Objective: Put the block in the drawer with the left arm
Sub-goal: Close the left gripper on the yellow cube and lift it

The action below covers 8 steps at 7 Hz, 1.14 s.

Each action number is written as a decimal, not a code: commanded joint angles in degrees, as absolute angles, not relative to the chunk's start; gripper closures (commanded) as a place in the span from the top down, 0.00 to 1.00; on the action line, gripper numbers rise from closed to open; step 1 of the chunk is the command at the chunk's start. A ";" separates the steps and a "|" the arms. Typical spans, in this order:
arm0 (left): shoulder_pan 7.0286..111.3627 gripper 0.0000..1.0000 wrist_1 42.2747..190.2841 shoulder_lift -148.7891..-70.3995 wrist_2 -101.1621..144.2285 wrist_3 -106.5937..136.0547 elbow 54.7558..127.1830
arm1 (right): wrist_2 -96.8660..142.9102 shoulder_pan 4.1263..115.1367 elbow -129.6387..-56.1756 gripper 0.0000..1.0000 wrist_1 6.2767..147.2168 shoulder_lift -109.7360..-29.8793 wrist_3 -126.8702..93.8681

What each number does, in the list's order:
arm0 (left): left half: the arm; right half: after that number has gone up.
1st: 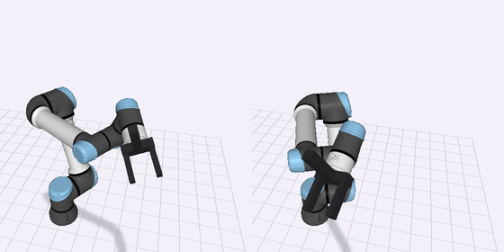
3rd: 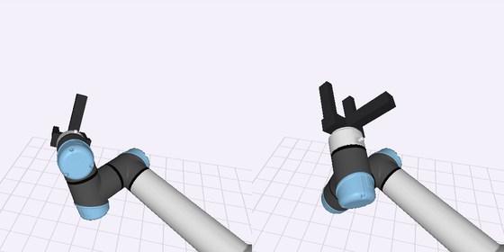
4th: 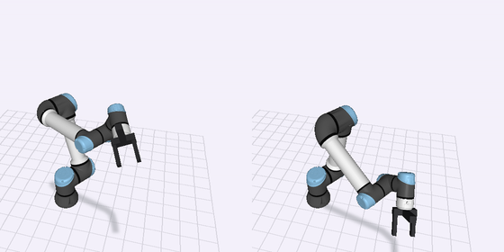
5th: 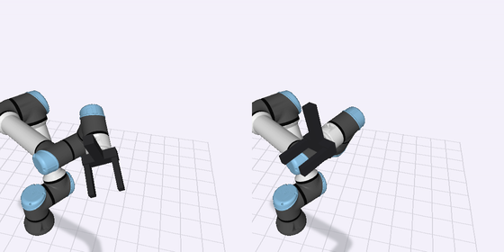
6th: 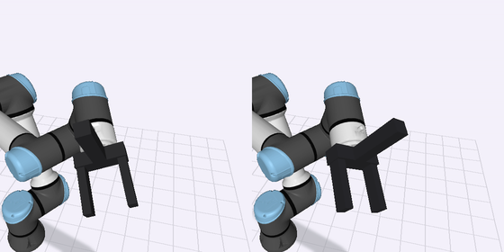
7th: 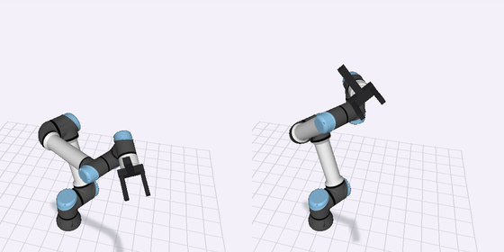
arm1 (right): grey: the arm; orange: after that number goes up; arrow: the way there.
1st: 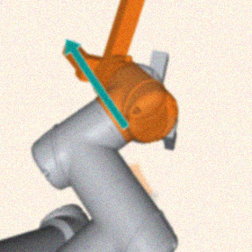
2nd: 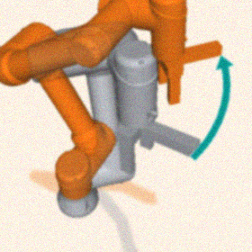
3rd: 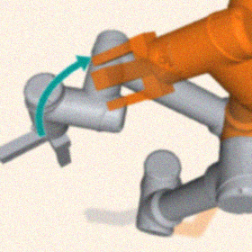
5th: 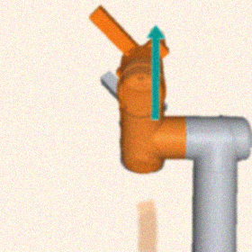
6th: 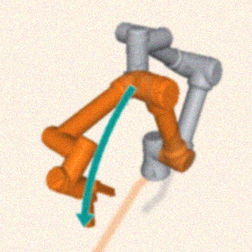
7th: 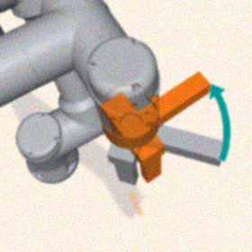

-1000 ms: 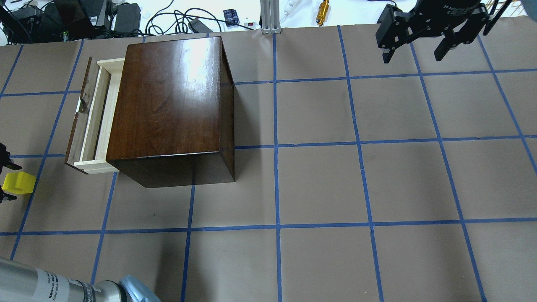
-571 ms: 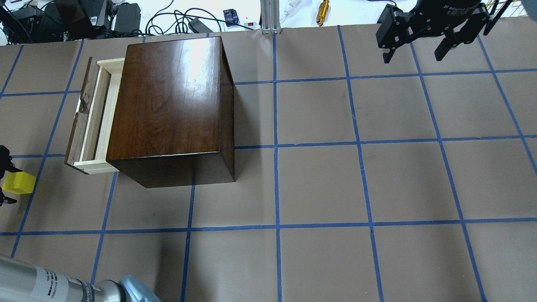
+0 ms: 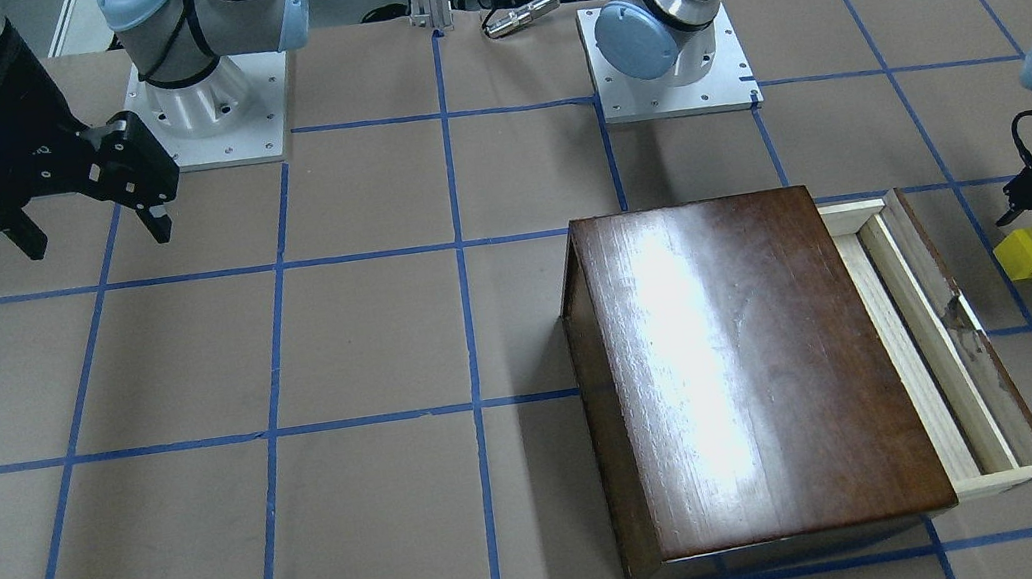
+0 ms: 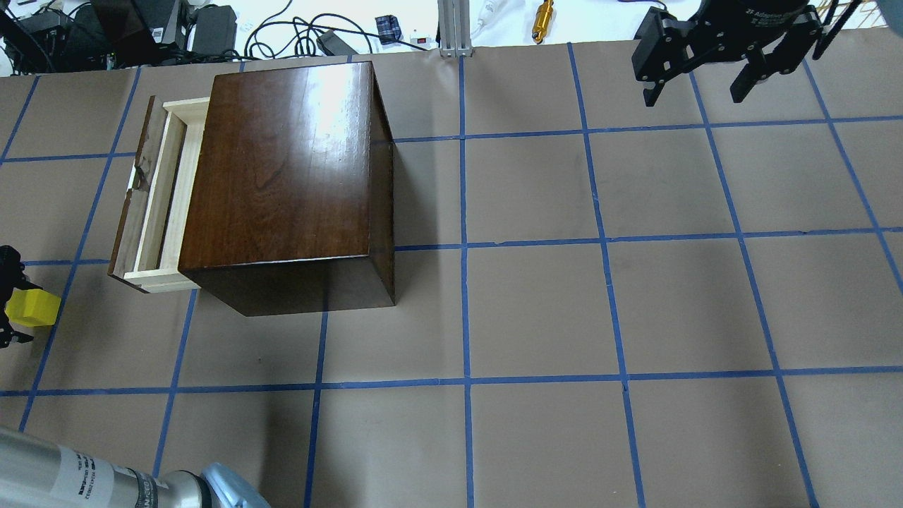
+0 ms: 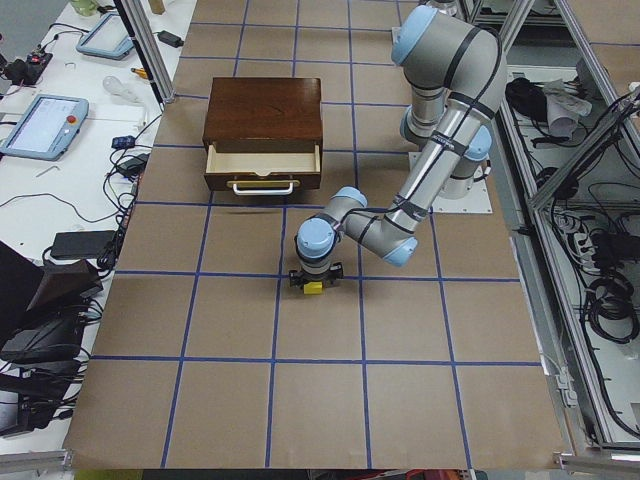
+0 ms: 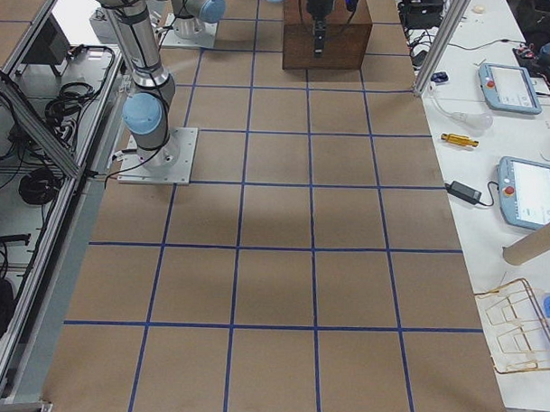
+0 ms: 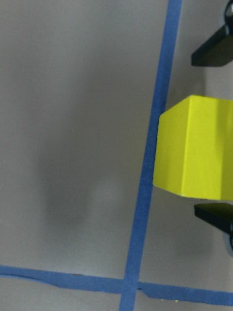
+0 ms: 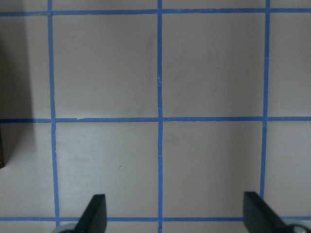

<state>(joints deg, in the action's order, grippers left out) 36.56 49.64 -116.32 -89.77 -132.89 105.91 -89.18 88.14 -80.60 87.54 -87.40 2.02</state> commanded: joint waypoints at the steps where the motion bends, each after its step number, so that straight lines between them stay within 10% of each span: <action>1: 36.56 0.63 49.39 -116.37 -89.74 -133.07 105.91 | -89.12 88.15 -80.60 1.00 87.54 -87.36 2.02; 4: 36.56 0.12 48.35 -116.28 -89.47 -132.98 105.82 | -89.21 88.15 -80.60 1.00 87.54 -87.36 2.02; 8: 36.83 0.00 48.08 -113.91 -89.47 -133.68 105.21 | -89.12 88.15 -80.60 1.00 87.54 -87.36 2.02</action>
